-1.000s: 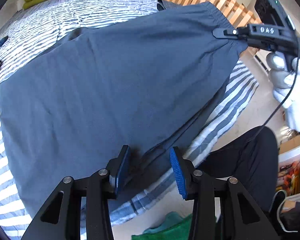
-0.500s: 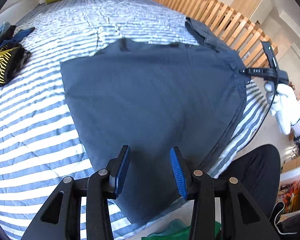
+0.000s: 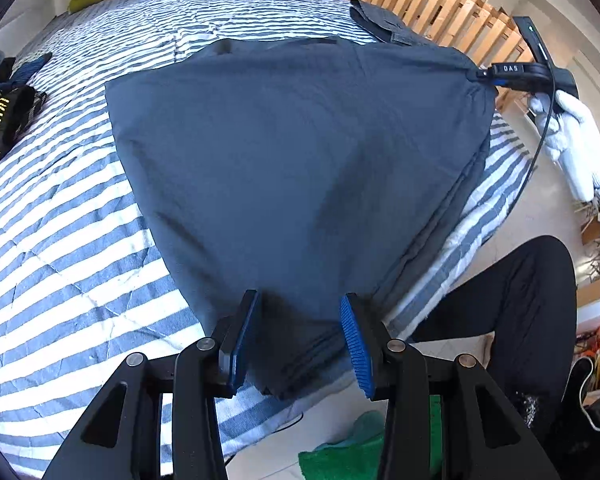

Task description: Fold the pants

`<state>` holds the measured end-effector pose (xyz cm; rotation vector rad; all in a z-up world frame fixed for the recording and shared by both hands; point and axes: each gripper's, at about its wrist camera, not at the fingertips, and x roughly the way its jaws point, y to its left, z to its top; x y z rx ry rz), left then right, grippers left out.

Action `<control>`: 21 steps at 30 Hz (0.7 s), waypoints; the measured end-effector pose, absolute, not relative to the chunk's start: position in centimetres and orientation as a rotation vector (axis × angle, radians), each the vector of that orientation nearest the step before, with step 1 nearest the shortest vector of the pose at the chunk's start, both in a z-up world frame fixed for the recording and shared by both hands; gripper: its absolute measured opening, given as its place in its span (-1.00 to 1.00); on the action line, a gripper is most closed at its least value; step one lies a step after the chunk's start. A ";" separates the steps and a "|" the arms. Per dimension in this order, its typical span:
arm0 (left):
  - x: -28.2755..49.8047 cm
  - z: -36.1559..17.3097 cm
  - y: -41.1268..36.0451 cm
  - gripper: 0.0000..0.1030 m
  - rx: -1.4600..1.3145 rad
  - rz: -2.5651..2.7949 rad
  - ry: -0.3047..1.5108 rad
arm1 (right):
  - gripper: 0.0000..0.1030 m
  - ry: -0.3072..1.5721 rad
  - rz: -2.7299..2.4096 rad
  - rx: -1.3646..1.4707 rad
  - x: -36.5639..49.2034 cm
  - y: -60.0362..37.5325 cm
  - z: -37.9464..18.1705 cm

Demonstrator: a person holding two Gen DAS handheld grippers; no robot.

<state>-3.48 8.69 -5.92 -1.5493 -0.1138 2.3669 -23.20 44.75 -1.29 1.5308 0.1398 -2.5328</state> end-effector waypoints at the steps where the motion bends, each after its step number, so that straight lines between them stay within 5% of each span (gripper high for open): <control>1: -3.1 -5.6 8.5 -0.13 -1.540 2.368 -0.127 | -0.45 0.117 -2.559 1.515 -23.0 45.2 -0.6; 7: -3.3 -3.9 7.0 -0.13 -1.458 2.431 -0.216 | -0.38 0.341 -2.699 1.299 -19.8 41.3 4.4; 11: -4.0 -5.7 7.7 -0.13 -1.508 2.393 -0.180 | -0.11 0.499 -2.691 1.327 -21.4 39.2 4.3; 16: -3.4 -6.7 8.1 -0.13 -1.492 2.378 -0.131 | -0.11 0.120 -2.686 1.369 -22.2 43.6 5.7; 21: -3.4 -7.0 8.0 -0.13 -1.495 2.362 -0.149 | -0.15 0.026 -2.540 1.355 -21.2 42.5 4.7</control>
